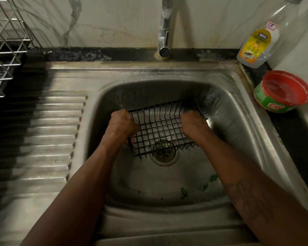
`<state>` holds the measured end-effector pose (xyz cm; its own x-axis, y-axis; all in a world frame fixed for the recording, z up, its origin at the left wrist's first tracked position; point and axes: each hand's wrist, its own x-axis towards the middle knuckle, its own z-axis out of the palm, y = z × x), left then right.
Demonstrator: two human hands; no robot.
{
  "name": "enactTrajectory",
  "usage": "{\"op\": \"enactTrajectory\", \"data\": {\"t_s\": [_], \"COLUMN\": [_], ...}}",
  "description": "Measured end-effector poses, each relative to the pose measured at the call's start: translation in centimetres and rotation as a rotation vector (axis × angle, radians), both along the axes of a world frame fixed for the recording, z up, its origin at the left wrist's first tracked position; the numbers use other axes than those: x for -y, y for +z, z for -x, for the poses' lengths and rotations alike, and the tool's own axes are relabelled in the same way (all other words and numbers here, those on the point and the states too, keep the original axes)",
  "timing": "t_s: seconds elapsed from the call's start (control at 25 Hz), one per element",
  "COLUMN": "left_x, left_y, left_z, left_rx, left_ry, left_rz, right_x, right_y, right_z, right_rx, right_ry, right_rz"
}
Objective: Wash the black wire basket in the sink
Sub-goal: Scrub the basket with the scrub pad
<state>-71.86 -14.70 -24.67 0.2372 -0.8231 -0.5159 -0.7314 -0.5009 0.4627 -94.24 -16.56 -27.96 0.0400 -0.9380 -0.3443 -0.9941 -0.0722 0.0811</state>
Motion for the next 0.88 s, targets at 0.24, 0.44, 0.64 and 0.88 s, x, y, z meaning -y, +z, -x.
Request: {"op": "enactTrajectory", "data": {"t_s": [0.24, 0.44, 0.64, 0.88], "left_x": [0.1, -0.4, -0.3, 0.1], "left_y": [0.2, 0.6, 0.4, -0.1], "left_z": [0.1, 0.2, 0.1, 0.2], "left_rx": [0.002, 0.0, -0.006, 0.054], "left_ry": [-0.022, -0.008, -0.008, -0.048], "left_rz": [-0.026, 0.047, 0.046, -0.001], "right_x": [-0.4, -1.2, -1.4, 0.7], "right_y": [-0.1, -0.3, 0.4, 0.5], "right_z": [-0.7, -1.6, -0.2, 0.4], "right_rx": [-0.021, -0.129, -0.067, 0.621], "right_ry": [0.077, 0.044, 0.025, -0.221], "right_rz": [0.288, -0.096, -0.365, 0.444]}}
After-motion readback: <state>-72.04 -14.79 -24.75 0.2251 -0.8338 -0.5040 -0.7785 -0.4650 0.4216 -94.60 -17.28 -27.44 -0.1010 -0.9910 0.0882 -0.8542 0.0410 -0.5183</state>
